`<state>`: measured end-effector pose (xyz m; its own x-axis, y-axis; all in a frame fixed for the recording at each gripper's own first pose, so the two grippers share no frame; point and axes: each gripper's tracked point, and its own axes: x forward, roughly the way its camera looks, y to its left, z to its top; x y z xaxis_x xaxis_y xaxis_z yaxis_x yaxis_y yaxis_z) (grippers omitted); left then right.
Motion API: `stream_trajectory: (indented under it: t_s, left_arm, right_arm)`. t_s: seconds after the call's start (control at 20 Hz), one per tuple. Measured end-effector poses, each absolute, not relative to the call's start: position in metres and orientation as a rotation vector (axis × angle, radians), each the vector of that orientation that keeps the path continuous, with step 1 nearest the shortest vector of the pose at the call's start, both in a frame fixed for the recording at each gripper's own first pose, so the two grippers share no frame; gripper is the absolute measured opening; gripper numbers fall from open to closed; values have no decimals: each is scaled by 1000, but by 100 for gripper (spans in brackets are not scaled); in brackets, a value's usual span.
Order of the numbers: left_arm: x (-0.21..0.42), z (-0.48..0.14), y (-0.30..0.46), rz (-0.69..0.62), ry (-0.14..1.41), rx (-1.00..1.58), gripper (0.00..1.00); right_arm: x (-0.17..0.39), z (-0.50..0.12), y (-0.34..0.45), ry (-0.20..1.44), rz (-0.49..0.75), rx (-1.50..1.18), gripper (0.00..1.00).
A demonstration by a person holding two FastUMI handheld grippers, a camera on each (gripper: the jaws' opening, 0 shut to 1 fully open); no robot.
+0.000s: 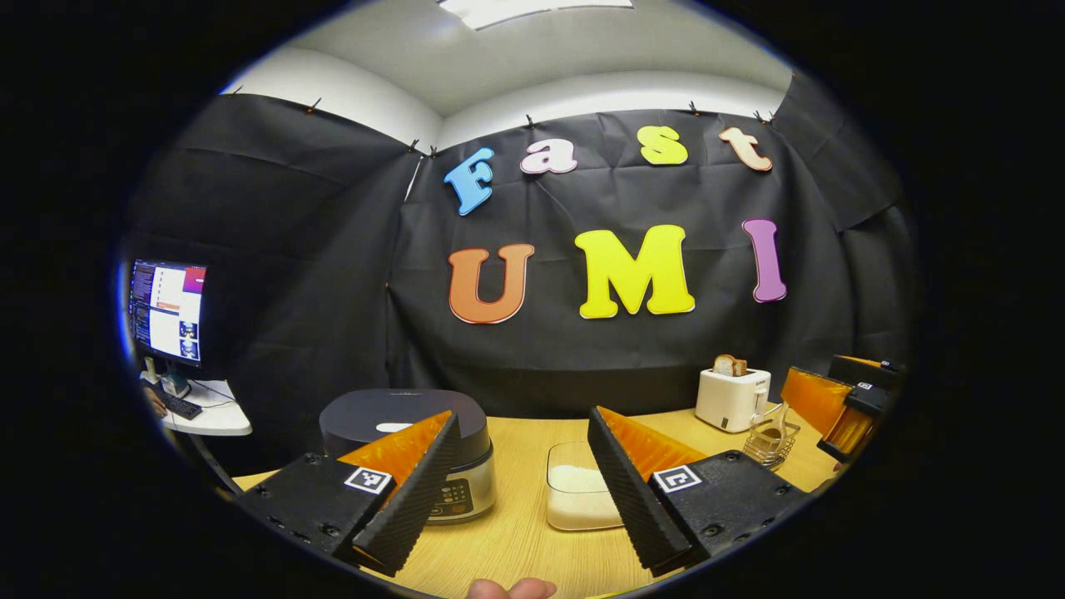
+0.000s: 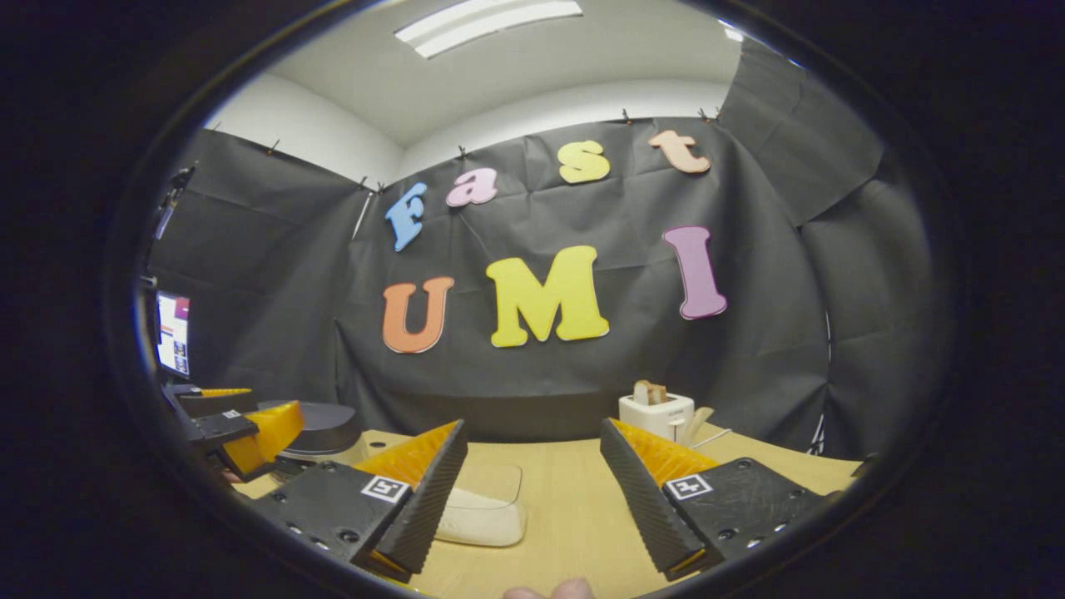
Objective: Close the left gripper, press the button to open the rice cooker; take a wooden spoon from the chopstick holder with the right hand, scoop a spoonful of rice and pour it into the rice cooker, then put the wooden spoon back into the chopstick holder.
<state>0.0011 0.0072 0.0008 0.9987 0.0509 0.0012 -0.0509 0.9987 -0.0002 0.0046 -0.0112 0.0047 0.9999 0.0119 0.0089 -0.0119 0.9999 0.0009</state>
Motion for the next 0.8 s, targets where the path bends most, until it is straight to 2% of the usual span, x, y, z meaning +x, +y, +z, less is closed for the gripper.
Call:
stream_trajectory:
  t_s: [0.2, 0.3, 0.35, 0.45, 0.5, 0.55, 0.65, 0.8]
  left_arm:
    - [4, 4, 19, 102, 12, 5, 98]
    - [9, 12, 28, 107, 32, 1, 98]
    - [11, 17, 32, 102, 44, -3, 98]
    - [17, 23, 53, 118, 75, 12, 98]
    - [20, 26, 66, 137, 87, 28, 89]
    - [23, 27, 78, 161, 109, 41, 94]
    - [31, 23, 96, 180, 163, 25, 93]
    - [42, 1, 122, 201, 282, -2, 86]
  right_arm:
    - [13, 6, -14, -12, 47, 12, 92]
    - [16, 4, -22, -12, 46, 13, 92]
    - [17, 2, -25, -11, 43, 11, 95]
    - [21, -3, -33, -5, 36, 31, 92]
    - [23, -7, -36, -1, 36, 51, 95]
    - [26, -9, -39, 7, 37, 70, 95]
    - [31, -15, -42, 27, 41, 89, 95]
    - [37, -19, -44, 38, 56, 94, 95]
